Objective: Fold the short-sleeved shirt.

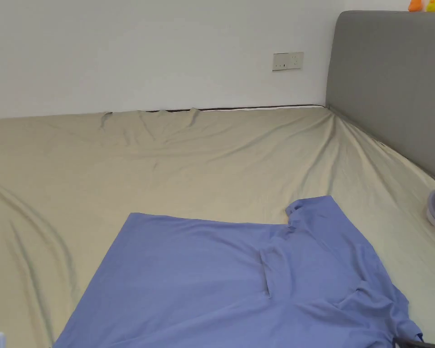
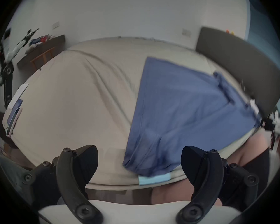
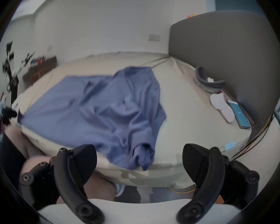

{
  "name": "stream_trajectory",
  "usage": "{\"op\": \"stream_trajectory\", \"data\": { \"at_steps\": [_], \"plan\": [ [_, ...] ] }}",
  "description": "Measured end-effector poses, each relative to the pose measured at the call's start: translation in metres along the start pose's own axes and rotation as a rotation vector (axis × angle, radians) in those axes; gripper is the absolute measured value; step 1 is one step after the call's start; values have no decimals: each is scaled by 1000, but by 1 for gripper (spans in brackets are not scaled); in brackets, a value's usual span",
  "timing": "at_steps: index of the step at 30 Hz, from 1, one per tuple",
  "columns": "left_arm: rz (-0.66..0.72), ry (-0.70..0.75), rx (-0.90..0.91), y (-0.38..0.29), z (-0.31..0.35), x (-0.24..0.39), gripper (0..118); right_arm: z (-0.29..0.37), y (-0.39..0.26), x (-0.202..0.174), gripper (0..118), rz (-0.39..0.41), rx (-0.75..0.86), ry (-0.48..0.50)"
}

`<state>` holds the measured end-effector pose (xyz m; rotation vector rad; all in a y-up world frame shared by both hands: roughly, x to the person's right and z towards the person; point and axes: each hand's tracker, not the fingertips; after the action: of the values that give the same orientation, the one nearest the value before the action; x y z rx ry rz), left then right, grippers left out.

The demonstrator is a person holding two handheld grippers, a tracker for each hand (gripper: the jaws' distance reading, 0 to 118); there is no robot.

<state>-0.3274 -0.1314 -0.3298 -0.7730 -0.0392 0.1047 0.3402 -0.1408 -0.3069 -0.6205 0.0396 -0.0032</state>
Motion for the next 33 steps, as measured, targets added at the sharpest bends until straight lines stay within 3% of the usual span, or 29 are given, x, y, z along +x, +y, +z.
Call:
{"op": "stream_trajectory", "data": {
  "at_steps": [5, 6, 7, 9, 10, 11, 13, 14, 17, 23, 24, 28, 33],
  "plan": [
    [1, 46, 331, 43, 78, 38, 95, 49, 56, -15, 108, -74, 281, -88],
    [-7, 48, 401, 49, 92, 45, 89, 63, 70, -27, 106, -77, 335, -84],
    [-12, 60, 457, 53, 103, 51, 74, 73, 78, -33, 99, -78, 379, -69],
    [-12, 83, 561, 58, 121, 65, 29, 89, 91, -48, 59, -63, 465, -92],
    [-18, 76, 589, 59, 127, 71, 7, 94, 95, -54, 33, -51, 504, -119],
    [-21, 72, 613, 58, 132, 77, 0, 99, 98, -62, 5, -51, 534, -148],
    [-42, 20, 622, 54, 135, 87, 0, 108, 103, -71, 5, -31, 609, -103],
    [-71, 5, 622, 52, 134, 94, 0, 102, 98, -73, 4, -113, 526, -26],
    [-168, 17, 604, 44, 122, 101, 0, 101, 101, -88, 2, 28, 554, -53],
    [-152, -30, 496, 47, 92, 96, 0, 75, 86, -78, 0, -34, 420, -29],
    [-155, -33, 465, 52, 84, 94, 0, 73, 86, -78, 0, -15, 435, -33],
    [-167, -49, 366, 90, 30, 90, 0, 62, 81, -73, 0, -15, 393, -23],
    [-144, -80, 181, 177, -83, 92, 0, 43, 71, -75, 0, 8, 318, 4]
  ]
}}
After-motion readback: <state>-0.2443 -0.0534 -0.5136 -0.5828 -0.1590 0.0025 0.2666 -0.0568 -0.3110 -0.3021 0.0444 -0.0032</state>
